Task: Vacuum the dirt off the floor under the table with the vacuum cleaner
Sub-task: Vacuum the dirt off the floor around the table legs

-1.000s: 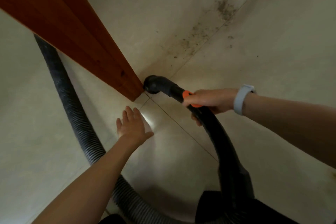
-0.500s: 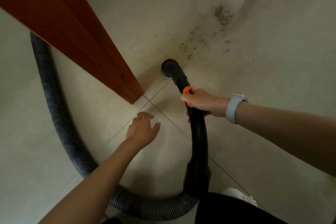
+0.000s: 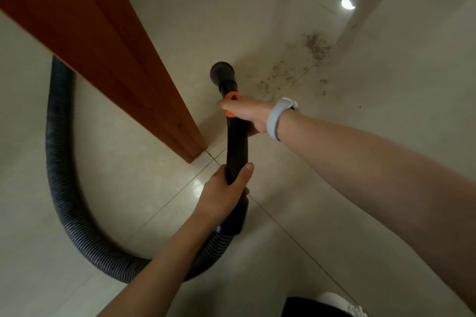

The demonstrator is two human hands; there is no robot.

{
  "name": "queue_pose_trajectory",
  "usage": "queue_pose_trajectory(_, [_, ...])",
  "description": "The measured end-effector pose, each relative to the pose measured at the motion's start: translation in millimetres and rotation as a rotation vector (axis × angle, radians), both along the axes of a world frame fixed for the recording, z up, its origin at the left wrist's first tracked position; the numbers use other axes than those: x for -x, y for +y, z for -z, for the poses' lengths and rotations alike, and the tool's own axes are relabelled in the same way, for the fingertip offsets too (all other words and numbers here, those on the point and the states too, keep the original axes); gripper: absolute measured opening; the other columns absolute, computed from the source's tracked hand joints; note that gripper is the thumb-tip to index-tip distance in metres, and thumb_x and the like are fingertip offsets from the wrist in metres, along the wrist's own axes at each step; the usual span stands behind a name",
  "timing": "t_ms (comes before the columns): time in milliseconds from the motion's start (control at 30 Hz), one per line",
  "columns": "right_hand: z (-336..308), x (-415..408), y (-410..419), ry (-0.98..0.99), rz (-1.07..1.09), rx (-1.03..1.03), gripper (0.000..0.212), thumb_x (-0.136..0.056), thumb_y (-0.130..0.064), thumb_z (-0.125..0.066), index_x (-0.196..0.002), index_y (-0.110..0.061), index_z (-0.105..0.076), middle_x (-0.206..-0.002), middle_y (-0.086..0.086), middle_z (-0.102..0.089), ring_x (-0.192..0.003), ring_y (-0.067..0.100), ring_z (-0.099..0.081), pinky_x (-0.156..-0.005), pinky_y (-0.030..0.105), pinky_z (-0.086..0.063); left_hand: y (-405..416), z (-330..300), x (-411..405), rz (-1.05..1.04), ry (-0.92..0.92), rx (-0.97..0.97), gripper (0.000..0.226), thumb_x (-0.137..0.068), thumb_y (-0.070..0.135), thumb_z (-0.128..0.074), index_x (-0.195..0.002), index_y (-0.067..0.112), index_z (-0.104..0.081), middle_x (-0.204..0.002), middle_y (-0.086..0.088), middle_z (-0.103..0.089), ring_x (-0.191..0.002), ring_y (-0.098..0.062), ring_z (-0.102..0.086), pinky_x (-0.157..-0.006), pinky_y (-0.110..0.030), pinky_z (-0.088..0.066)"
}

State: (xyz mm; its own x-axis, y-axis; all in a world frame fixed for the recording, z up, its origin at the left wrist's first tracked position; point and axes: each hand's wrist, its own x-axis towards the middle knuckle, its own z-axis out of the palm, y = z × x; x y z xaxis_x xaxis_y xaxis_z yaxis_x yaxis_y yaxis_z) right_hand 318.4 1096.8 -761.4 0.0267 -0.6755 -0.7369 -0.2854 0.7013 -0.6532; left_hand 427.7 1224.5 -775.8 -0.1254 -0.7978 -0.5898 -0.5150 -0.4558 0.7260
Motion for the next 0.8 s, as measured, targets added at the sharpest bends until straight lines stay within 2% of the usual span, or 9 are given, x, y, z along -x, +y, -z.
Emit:
queue_pose_trajectory(67, [-3,-9,-11,-0.108,0.115,-0.025,0.03,-0.093,-0.038,-0.055,-0.102,-0.011,-0.048,-0.091,0.011,-0.057,-0.084,0.027,-0.063,-0.085,0.038,-0.054,-5,3,-3,-0.019,-0.103,0.084,0.04,-0.09,0.053,-0.046,-0.102,0.015,-0.053,-0.087,-0.005,-0.068,-0.078,-0.019,-0.067,-0.074,-0.032,-0.055])
queue_pose_trajectory(133, [-6,-14,-16,-0.277,0.255,-0.08,0.024,-0.093,-0.032,-0.056,-0.095,-0.01,-0.048,-0.078,0.009,-0.052,-0.063,0.022,-0.058,-0.065,0.032,-0.054,-16,4,-8,-0.045,-0.097,0.115,0.037,-0.091,0.05,-0.046,-0.092,0.015,-0.055,-0.084,-0.008,-0.068,-0.077,-0.022,-0.067,-0.073,-0.033,-0.056])
queue_pose_trajectory(167, [-5,-14,-17,-0.347,0.295,-0.102,0.022,-0.093,-0.03,-0.056,-0.094,-0.01,-0.048,-0.077,0.008,-0.05,-0.061,0.021,-0.056,-0.059,0.03,-0.051,-22,4,-10,-0.065,-0.049,0.104,0.034,-0.092,0.048,-0.047,-0.088,0.015,-0.055,-0.081,-0.008,-0.068,-0.076,-0.023,-0.068,-0.075,-0.036,-0.056])
queue_pose_trajectory(233, [-2,-11,-15,-0.438,0.329,-0.127,0.018,-0.094,-0.028,-0.054,-0.095,-0.011,-0.049,-0.079,0.008,-0.05,-0.064,0.021,-0.056,-0.059,0.03,-0.05,-34,4,-13,-0.097,0.053,0.053,0.033,-0.092,0.046,-0.049,-0.084,0.015,-0.056,-0.075,-0.008,-0.068,-0.074,-0.026,-0.069,-0.08,-0.042,-0.057])
queue_pose_trajectory(300, [1,-5,-13,-0.487,0.36,-0.132,0.016,-0.095,-0.027,-0.053,-0.092,-0.011,-0.05,-0.078,0.008,-0.051,-0.065,0.021,-0.056,-0.06,0.03,-0.049,-44,6,-13,-0.078,0.08,0.025,0.037,-0.091,0.047,-0.051,-0.083,0.012,-0.058,-0.074,-0.009,-0.069,-0.073,-0.026,-0.069,-0.082,-0.044,-0.056])
queue_pose_trajectory(500, [-3,8,-15,-0.439,0.442,-0.112,0.031,-0.095,-0.036,-0.053,-0.105,-0.008,-0.046,-0.075,0.007,-0.051,-0.061,0.02,-0.055,-0.061,0.03,-0.05,-66,4,3,-0.018,0.119,0.002,0.046,-0.092,0.051,-0.048,-0.087,0.007,-0.06,-0.078,-0.012,-0.069,-0.076,-0.027,-0.069,-0.085,-0.044,-0.055])
queue_pose_trajectory(600, [-9,6,-17,-0.396,0.479,-0.107,0.03,-0.096,-0.036,-0.051,-0.098,-0.007,-0.045,-0.072,0.007,-0.047,-0.059,0.019,-0.051,-0.059,0.029,-0.048,-71,4,6,-0.022,0.115,-0.028,0.053,-0.09,0.056,-0.049,-0.087,0.005,-0.062,-0.08,-0.015,-0.07,-0.079,-0.03,-0.069,-0.086,-0.046,-0.055])
queue_pose_trajectory(700, [-11,-1,-12,-0.359,0.466,-0.128,0.029,-0.097,-0.034,-0.049,-0.083,-0.009,-0.044,-0.069,0.008,-0.046,-0.057,0.019,-0.048,-0.058,0.029,-0.046,-68,-1,2,-0.024,0.143,-0.11,0.055,-0.089,0.057,-0.049,-0.081,0.005,-0.062,-0.073,-0.015,-0.071,-0.07,-0.026,-0.07,-0.082,-0.041,-0.056])
queue_pose_trajectory(800, [-10,-2,-1,-0.354,0.438,-0.191,0.03,-0.097,-0.036,-0.049,-0.085,-0.009,-0.044,-0.073,0.009,-0.048,-0.06,0.022,-0.051,-0.062,0.032,-0.049,-59,-4,-1,0.012,0.129,-0.151,0.055,-0.09,0.056,-0.048,-0.087,0.003,-0.062,-0.076,-0.016,-0.072,-0.067,-0.022,-0.07,-0.075,-0.032,-0.056])
